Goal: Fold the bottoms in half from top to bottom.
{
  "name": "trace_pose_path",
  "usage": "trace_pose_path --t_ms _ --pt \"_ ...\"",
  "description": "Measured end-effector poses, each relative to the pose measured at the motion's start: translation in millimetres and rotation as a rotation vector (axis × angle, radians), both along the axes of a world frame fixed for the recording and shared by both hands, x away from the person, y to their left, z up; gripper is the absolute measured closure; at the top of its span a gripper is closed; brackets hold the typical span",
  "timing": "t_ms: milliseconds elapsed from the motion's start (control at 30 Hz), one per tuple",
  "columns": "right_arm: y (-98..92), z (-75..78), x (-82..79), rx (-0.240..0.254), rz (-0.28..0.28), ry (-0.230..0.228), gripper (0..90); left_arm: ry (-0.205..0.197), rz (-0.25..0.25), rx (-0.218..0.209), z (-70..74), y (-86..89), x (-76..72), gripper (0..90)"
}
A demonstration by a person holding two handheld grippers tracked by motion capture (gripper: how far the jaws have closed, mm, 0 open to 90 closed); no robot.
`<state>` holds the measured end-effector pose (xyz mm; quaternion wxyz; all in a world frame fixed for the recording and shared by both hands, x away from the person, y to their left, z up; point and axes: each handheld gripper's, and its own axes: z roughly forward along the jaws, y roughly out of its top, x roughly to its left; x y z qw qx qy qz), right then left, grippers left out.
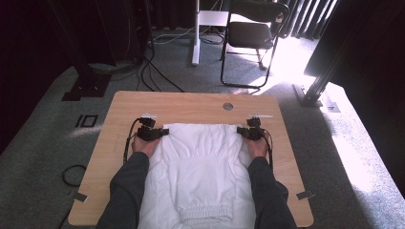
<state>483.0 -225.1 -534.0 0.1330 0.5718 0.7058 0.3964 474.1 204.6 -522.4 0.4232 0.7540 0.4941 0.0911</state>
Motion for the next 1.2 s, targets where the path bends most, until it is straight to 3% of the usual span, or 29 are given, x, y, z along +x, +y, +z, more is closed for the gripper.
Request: trace_pose_path --t_ms 200,233,267,367,400,433,467,567,600,700,733,767,800,833,867,900,933,1000,1033,1067,1100,1133,1167,1200 --pt "-4.6 33.0 -2.3 0.009 0.016 -0.104 84.5 -0.078 -0.006 -0.049 32.9 2.9 2.8 81.1" --pt "-4.6 33.0 -2.3 0.009 0.016 -0.104 84.5 -0.078 -0.006 -0.049 32.9 2.9 2.8 81.1" --pt "-6.9 44.5 -3.8 0.013 0.022 -0.15 84.5 -0.114 -0.013 -0.064 44.9 3.6 2.9 81.2" --pt "-11.0 62.1 -6.8 0.033 0.023 -0.214 84.6 -0.144 -0.018 -0.07 57.3 3.5 2.7 81.2" --pt "-12.2 67.6 -8.2 0.038 0.027 -0.24 84.6 -0.181 -0.023 -0.084 69.4 2.8 1.1 81.3" --pt "-13.1 72.7 -9.4 0.033 0.029 -0.258 84.6 -0.181 -0.023 -0.084 69.4 2.8 1.1 81.3" --pt "-13.9 77.3 -11.1 0.035 0.033 -0.275 84.6 -0.214 -0.032 -0.096 79.9 2.5 -2.5 81.2" --pt "-14.9 84.0 -16.6 0.033 0.051 -0.302 84.7 -0.233 -0.045 -0.1 86.3 2.3 -8.5 81.2" --pt "-15.7 87.0 -25.1 0.016 0.077 -0.318 84.7 -0.252 -0.066 -0.097 89.3 3.1 -17.3 81.2" --pt "-18.4 87.5 -37.2 0.018 0.101 -0.34 84.6 -0.266 -0.091 -0.101 90.0 6.0 -28.5 81.1" --pt "-22.1 86.6 -52.1 0.04 0.124 -0.36 84.5 -0.278 -0.111 -0.118 88.9 9.5 -41.8 81.1" --pt "-22.1 86.6 -52.1 0.04 0.124 -0.36 84.5 -0.278 -0.111 -0.118 88.9 9.5 -41.8 81.1" --pt "-25.0 84.8 -68.6 0.049 0.149 -0.377 84.4 -0.289 -0.139 -0.116 87.6 12.1 -57.0 81.1" --pt "-26.0 83.4 -77.2 0.055 0.162 -0.381 84.4 -0.289 -0.139 -0.116 87.6 12.1 -57.0 81.1" --pt "-26.6 81.6 -86.1 0.054 0.174 -0.383 84.4 -0.299 -0.17 -0.121 85.2 14.3 -74.1 81.1" --pt "-27.0 79.5 -95.4 0.046 0.186 -0.387 84.4 -0.299 -0.17 -0.121 85.2 14.3 -74.1 81.1" --pt "-27.6 76.9 -104.3 0.045 0.196 -0.385 84.3 -0.31 -0.194 -0.108 82.5 15.9 -92.2 81.1" --pt "-29.7 71.0 -122.0 0.049 0.212 -0.385 84.2 -0.306 -0.225 -0.097 77.2 16.7 -110.3 81.0" --pt "-29.7 71.0 -122.0 0.049 0.212 -0.385 84.2 -0.306 -0.225 -0.097 77.2 16.7 -110.3 80.9" --pt "-32.1 61.9 -140.5 0.06 0.228 -0.369 84.0 -0.289 -0.25 -0.092 67.6 16.9 -128.7 80.9" --pt "-32.1 61.9 -140.5 0.06 0.228 -0.369 84.0 -0.289 -0.25 -0.092 67.6 16.9 -128.7 80.8" --pt "-32.5 50.4 -154.9 0.053 0.242 -0.345 84.0 -0.258 -0.266 -0.057 54.1 15.5 -144.6 80.7" --pt "-32.5 50.4 -154.9 0.053 0.242 -0.345 84.0 -0.258 -0.266 -0.057 54.1 15.5 -144.6 80.7" --pt "-31.2 38.0 -165.1 0.036 0.26 -0.305 83.8 -0.203 -0.293 -0.041 35.5 13.7 -157.2 80.6"
